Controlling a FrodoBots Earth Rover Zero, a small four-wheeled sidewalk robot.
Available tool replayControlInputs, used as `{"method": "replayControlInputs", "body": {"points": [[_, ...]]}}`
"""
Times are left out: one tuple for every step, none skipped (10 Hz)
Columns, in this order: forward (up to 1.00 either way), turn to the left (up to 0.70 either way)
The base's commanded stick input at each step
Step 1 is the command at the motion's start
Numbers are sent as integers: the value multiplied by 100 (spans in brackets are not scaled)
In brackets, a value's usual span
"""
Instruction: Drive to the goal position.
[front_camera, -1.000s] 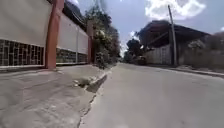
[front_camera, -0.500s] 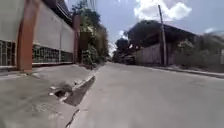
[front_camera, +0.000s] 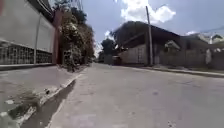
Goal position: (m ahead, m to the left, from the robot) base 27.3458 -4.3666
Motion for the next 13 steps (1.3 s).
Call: {"method": "replayControlInputs", "body": {"points": [[100, 1], [100, 4], [100, 15], [100, 25], [100, 31], [100, 15], [100, 4], [100, 0], [100, 0], [100, 0], [100, 2], [100, 3], [100, 3]]}}
